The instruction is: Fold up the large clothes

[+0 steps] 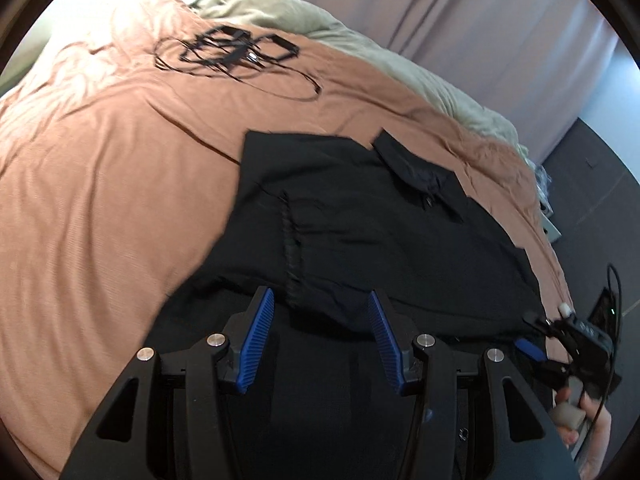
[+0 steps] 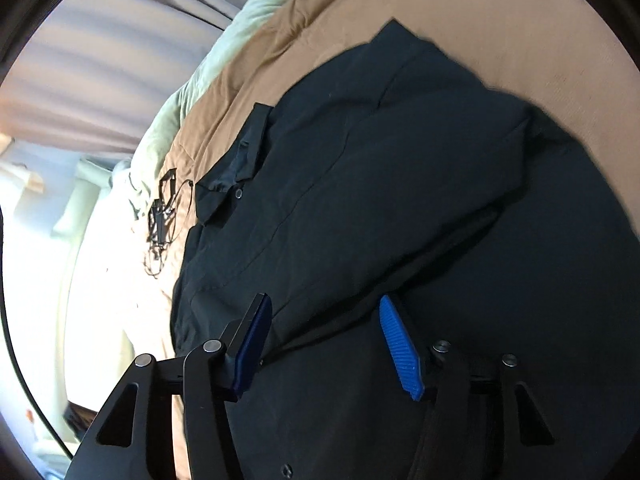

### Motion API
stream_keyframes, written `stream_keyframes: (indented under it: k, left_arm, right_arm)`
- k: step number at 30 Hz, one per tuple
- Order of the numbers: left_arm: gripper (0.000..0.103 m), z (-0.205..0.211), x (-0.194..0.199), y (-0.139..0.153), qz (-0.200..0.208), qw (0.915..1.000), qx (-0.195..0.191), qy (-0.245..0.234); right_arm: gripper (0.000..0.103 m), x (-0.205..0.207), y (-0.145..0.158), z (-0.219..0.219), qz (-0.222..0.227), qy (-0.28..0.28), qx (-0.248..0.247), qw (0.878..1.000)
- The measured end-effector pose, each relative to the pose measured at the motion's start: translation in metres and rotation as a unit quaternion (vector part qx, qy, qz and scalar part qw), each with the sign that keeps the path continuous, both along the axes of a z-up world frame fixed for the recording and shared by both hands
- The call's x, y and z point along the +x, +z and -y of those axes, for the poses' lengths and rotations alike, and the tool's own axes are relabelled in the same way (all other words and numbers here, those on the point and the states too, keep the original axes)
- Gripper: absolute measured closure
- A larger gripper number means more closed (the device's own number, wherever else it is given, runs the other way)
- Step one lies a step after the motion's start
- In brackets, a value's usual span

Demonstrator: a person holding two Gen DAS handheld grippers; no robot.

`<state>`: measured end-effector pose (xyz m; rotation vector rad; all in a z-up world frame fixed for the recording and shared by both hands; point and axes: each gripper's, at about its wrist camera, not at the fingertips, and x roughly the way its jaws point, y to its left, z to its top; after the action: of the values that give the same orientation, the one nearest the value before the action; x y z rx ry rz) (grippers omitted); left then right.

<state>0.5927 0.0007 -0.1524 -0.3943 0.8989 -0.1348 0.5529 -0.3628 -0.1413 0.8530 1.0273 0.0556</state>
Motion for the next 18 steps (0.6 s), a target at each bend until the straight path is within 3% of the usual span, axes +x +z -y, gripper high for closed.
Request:
stream_keyframes:
  k: [2,4,7,11,15,18]
  left_arm:
    - [0.053,0.006,0.001,-0.004,-0.010,0.9998,-0.011,-0.015]
    - [0.053,0.015,0.002,-0.009,-0.021,0.9992,-0.015,-0.030]
    - [0.053,0.029,0.008,-0.018,-0.035,0.9983,-0.014,-0.046]
    - [0.053,0.039,0.017,-0.031,-0.047,0.9981,-0.002,-0.040]
    - [0.074,0.034,0.024,-0.034,-0.039,0.9991,-0.006,-0.017]
    - [0.090,0.023,0.025,-0.031,-0.026,0.9996,-0.010,0.000]
  right_arm:
    - [0.054,0.006,-0.004,-0.002,0.000,-0.001,0.008,1.000]
    - [0.073,0.009,-0.005,-0.003,0.005,0.001,0.011,1.000]
    - [0.082,0.010,-0.008,-0.002,0.001,0.000,0.019,1.000]
    - [0.082,0.006,-0.008,-0.006,-0.015,0.005,0.035,0.999]
    - [0.082,0.006,-0.005,-0.012,-0.016,0.009,0.040,0.999]
    - [0.073,0.010,-0.003,-0.013,-0.007,0.012,0.054,0.998]
